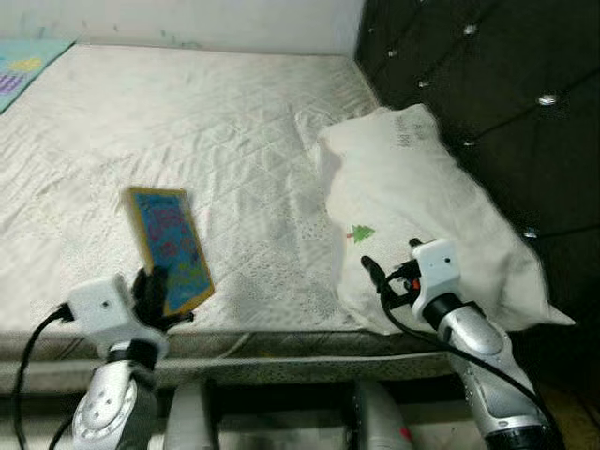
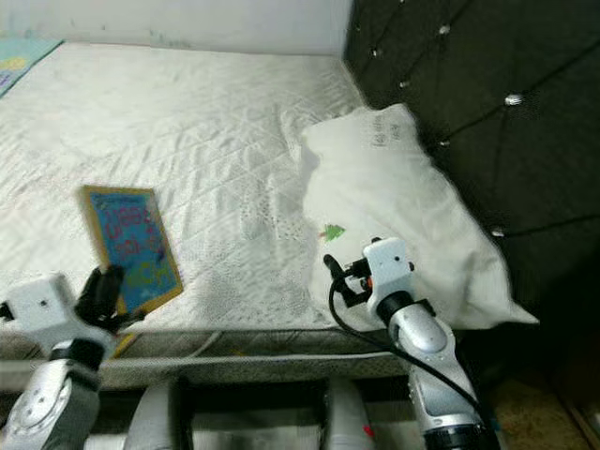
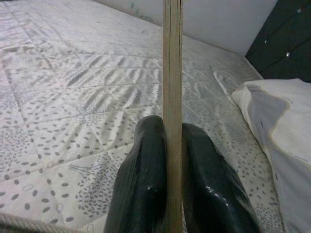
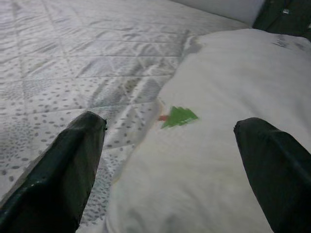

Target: Clean up the room

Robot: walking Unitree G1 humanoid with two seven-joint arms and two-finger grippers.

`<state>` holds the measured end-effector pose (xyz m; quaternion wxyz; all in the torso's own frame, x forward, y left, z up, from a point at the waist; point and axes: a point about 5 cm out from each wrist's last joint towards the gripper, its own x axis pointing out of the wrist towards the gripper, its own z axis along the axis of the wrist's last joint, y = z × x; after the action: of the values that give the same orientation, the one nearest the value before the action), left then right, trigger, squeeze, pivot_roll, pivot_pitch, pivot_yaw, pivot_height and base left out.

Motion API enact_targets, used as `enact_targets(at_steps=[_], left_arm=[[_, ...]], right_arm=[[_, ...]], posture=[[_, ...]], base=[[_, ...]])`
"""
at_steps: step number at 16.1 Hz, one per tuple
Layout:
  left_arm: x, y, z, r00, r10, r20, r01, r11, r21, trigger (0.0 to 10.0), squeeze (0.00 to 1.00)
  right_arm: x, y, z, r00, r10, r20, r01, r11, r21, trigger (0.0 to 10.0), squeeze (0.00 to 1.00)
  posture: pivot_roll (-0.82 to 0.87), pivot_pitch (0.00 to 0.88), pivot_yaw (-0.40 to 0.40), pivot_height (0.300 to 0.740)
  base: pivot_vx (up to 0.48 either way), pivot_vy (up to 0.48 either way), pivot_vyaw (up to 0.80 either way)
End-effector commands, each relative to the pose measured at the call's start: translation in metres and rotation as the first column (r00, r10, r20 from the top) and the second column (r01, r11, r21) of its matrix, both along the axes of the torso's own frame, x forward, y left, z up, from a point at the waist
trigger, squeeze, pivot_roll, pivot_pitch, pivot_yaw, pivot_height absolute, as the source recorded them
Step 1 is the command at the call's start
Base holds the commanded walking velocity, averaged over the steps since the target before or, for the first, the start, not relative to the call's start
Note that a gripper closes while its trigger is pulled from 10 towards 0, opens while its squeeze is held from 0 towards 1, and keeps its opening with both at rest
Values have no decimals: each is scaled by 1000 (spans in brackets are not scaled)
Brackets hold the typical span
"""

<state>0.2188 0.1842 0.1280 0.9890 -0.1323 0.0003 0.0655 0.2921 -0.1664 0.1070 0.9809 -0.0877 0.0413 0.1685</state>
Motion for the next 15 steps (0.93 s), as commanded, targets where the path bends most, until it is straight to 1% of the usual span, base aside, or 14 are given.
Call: enact_targets(at_steps=[1,2,4,7,9,11,12,15], left_arm=[[1,5,11,999,27,47,-28,1000,9,10000,0],[4,6,13,998,38,56,-38,999,13,10000,0],[7,6,14,998,38,59,-39,999,14,10000,0],[7,4,14,998,36,58,-37,999,12,10000,0],[8,4,14,997,39,59,-40,999,10,10000,0],[8,3,16,997,43,65,-44,999,11,10000,0],[8,3,16,997,43,65,-44,999,11,10000,0],[7,3,16,997,43,64,-44,999,11,10000,0]], right_arm=[[2,4,6,1000,20,22,-19,1000,-7,10000,0],[4,4,8,999,18,29,-17,1000,-13,10000,0],[9,4,13,999,10,39,-9,1000,-11,10000,0],[14,6,17,998,10,56,-8,1000,-29,10000,0],[22,12,20,998,9,62,-6,999,-37,10000,0],[28,19,22,998,11,65,-10,1000,-27,10000,0],[30,21,21,998,11,54,-10,1000,-16,10000,0],[33,28,18,1000,15,24,-15,1000,6,10000,0]], posture=[[-93,99,-63,574],[-96,101,-64,574],[-102,103,-66,574],[-99,104,-71,574],[-94,104,-75,574],[-81,103,-79,574],[-79,104,-80,574],[-75,109,-83,574]], base=[[0,0,800],[0,0,538],[0,0,0],[0,0,0],[0,0,0],[0,0,472],[0,0,494],[0,0,0]])
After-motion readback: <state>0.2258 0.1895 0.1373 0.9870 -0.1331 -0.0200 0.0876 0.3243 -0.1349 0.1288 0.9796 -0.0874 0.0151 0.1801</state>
